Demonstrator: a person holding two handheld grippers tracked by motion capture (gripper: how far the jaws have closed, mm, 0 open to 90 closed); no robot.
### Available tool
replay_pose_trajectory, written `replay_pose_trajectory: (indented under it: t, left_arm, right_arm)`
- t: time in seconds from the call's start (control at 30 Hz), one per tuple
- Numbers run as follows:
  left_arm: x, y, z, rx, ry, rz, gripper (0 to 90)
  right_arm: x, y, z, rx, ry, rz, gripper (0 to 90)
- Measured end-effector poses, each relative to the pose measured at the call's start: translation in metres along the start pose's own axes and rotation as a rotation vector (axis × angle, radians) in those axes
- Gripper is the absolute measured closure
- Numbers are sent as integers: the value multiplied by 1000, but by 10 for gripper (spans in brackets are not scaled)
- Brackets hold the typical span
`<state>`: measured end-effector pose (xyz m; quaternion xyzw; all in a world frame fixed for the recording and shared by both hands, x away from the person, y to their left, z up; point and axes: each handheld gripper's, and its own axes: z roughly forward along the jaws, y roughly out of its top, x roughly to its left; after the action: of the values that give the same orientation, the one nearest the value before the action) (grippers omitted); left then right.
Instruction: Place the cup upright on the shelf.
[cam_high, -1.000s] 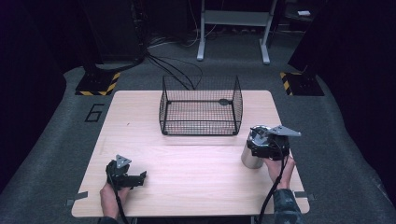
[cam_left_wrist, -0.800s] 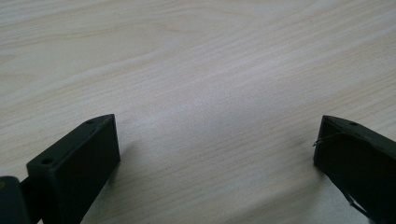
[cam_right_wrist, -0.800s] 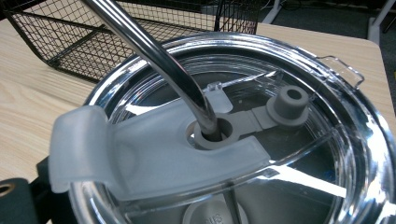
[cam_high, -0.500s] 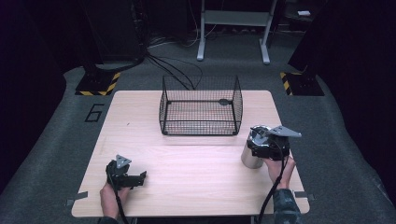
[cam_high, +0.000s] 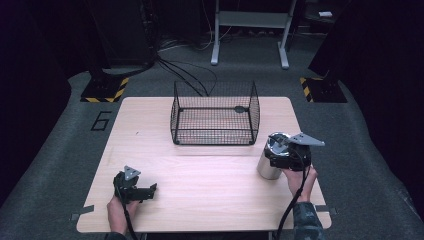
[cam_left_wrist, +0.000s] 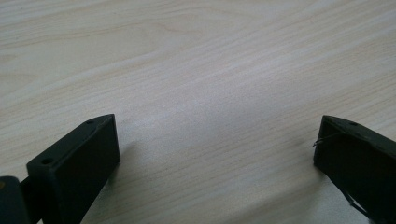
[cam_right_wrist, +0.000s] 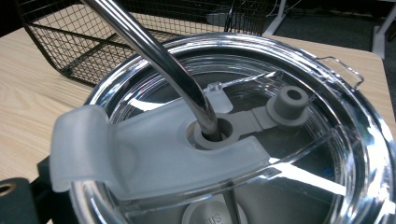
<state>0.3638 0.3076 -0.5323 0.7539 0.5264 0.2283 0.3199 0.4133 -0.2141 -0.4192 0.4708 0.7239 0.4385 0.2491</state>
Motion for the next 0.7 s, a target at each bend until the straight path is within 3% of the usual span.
replay_pose_trajectory:
  t: [0.7]
  left_arm:
    - [0,0,0,1,0,0,2]
  right_arm:
    - [11,21,-4,-15,42,-28,32]
